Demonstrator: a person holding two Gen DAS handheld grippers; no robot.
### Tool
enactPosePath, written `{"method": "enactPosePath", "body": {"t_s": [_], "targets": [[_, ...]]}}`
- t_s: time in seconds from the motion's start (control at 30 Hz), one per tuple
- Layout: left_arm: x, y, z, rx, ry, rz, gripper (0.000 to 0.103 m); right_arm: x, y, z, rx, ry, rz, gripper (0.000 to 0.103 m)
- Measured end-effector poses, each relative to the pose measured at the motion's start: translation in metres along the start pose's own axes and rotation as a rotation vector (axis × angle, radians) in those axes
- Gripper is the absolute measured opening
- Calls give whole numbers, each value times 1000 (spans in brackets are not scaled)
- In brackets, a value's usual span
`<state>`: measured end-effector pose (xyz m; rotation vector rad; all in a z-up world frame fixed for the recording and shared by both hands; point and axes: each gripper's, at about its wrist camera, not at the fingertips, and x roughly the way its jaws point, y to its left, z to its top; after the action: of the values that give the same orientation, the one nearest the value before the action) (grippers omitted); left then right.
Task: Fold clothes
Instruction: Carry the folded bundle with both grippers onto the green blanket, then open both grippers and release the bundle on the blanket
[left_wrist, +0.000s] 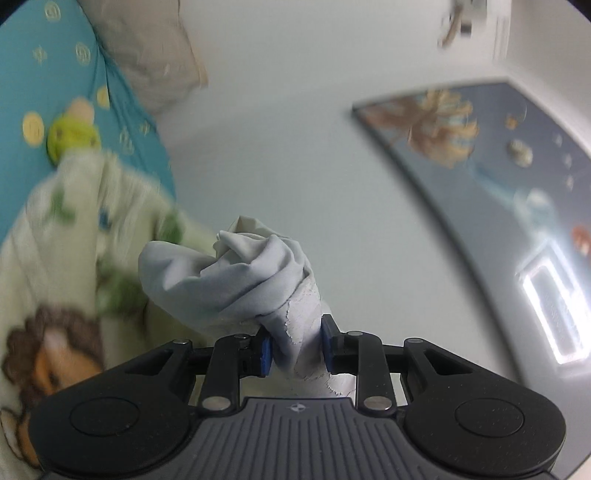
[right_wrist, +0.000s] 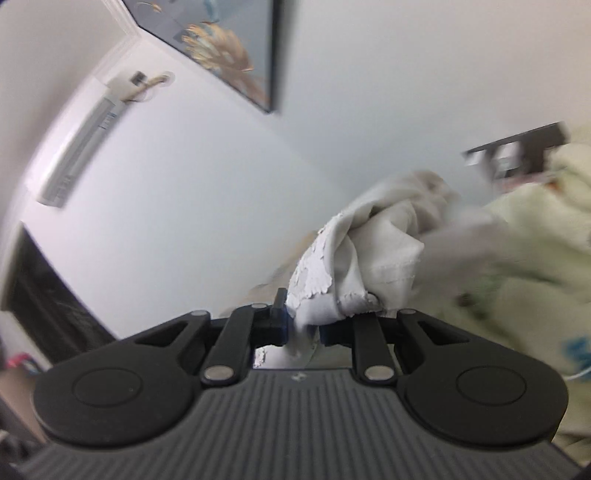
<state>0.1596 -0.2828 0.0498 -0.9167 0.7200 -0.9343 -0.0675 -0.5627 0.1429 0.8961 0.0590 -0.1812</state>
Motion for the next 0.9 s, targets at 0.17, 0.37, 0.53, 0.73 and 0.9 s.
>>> {"method": "enactPosePath", "body": {"t_s": [0.17, 0.37, 0.53, 0.73, 0.9], "targets": [[9, 52, -53, 99, 124, 62, 28, -13, -80, -53, 93, 94, -107, 19], [-21, 77, -88, 206, 184, 114, 32, -29, -111, -103, 105, 150, -177, 19], [-31, 65, -86, 312, 169, 185, 55, -15, -104, -105, 66, 199, -284, 22], [-69, 3, -77, 476, 57, 326, 94, -23, -74, -89, 64, 308, -427, 28], [-119, -56, -78, 629, -3, 366, 100, -62, -30, -97, -65, 319, -432, 28]]}}
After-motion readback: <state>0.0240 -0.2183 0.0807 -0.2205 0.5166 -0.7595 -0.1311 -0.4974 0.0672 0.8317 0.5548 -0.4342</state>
